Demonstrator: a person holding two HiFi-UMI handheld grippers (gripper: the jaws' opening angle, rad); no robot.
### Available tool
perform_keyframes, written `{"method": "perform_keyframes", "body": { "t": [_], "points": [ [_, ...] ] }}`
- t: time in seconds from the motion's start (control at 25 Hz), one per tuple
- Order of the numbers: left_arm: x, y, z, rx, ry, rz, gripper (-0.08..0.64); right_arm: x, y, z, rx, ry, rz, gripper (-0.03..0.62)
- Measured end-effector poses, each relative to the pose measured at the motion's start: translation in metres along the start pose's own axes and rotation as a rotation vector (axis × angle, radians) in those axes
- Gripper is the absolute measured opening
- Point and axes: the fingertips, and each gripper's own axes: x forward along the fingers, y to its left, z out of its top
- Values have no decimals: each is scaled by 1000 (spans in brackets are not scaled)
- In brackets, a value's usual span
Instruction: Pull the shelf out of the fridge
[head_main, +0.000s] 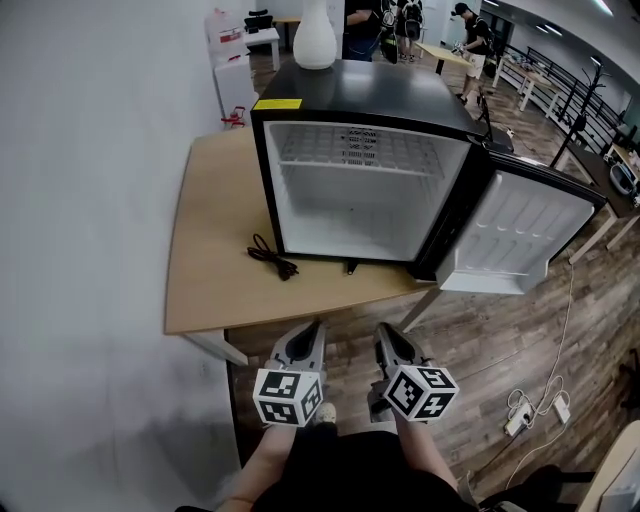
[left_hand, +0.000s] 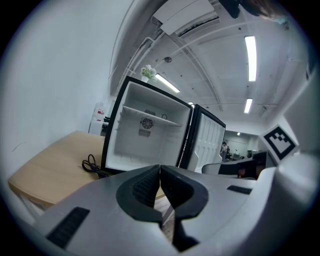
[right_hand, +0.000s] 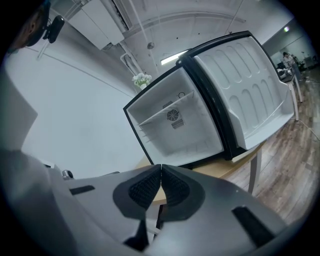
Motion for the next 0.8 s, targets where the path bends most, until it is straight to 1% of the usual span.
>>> {"method": "perform_keyframes", "body": {
  "t": [0.12, 0.32, 0.52, 0.8],
  "points": [
    [12, 6, 5, -1, -2, -24, 6, 11, -4, 5, 40, -26, -12, -8],
    [27, 10, 9, -55, 4, -77, 6, 22, -4, 11, 107, -52, -15, -8],
    [37, 6, 15, -74, -2, -116, 6, 27, -9, 18, 149, -75, -28, -8],
    [51, 12, 20, -130, -8, -126, 6, 38, -12, 29, 188, -90, -18, -8]
  ]
}}
